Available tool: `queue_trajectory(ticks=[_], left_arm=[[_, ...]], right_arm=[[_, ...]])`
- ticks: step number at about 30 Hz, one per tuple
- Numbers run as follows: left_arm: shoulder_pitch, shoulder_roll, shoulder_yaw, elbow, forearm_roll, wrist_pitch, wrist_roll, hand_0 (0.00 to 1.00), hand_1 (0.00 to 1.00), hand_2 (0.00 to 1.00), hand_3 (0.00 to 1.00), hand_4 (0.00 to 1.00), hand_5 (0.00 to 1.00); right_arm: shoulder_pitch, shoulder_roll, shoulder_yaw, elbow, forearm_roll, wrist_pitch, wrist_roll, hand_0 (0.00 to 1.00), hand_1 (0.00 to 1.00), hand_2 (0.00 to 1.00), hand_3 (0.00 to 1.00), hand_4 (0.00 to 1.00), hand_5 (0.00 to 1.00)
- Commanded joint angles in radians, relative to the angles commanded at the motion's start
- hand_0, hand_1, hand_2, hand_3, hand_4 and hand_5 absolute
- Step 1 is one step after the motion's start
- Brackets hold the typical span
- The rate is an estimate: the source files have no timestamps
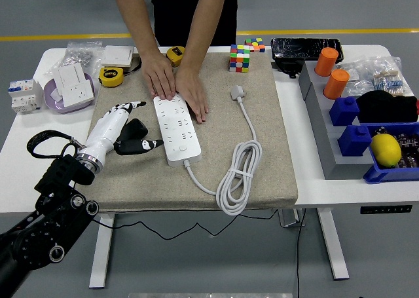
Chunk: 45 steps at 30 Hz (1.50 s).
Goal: Pick up the plug,place it near the board,insert it into the board,press the button
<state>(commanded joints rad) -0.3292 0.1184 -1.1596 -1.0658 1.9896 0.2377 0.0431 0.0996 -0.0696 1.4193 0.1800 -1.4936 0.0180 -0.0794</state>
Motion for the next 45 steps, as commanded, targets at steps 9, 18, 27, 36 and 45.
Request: queue_trajectory(ticks=[9, 18, 27, 36, 45], left_arm=[[-0.023, -0.019, -0.051, 0.089, 0.03, 0.023, -0.006, 0.882, 0.906, 0.806, 0.753, 0.998, 0.323], [-0.039, -0.049, -0.04, 0.165, -0.011, 0.046, -0.038, 0.86, 0.907, 0.787, 0.74, 0.998, 0.357], [-0.066, -0.072, -0.071, 0.231, 0.015, 0.056, -0.046, 0.824, 0.804, 0.689, 0.7, 0.998, 0.358], [-0.068, -0.071, -0.081, 0.252, 0.071, 0.061, -0.034, 0.764, 0.692, 0.581, 0.62, 0.998, 0.351], [-0.067, -0.069, -0.073, 0.248, 0.102, 0.098, -0.025, 0.58, 0.442, 0.351, 0.375, 0.684, 0.193]], right_arm=[[-0.002, 0.0, 0.022, 0.0, -0.019, 0.001, -0.006, 0.823, 0.735, 0.743, 0.775, 0.998, 0.837], [0.002, -0.002, 0.028, 0.0, -0.021, 0.0, -0.006, 0.823, 0.735, 0.743, 0.775, 0.998, 0.837], [0.006, -0.005, 0.028, 0.0, -0.021, 0.003, -0.001, 0.823, 0.734, 0.743, 0.775, 0.998, 0.842], [0.003, -0.004, 0.03, 0.0, -0.029, 0.005, -0.002, 0.822, 0.734, 0.743, 0.775, 0.998, 0.845], [0.005, -0.005, 0.028, 0.0, -0.027, 0.005, -0.003, 0.822, 0.735, 0.744, 0.775, 0.998, 0.861]])
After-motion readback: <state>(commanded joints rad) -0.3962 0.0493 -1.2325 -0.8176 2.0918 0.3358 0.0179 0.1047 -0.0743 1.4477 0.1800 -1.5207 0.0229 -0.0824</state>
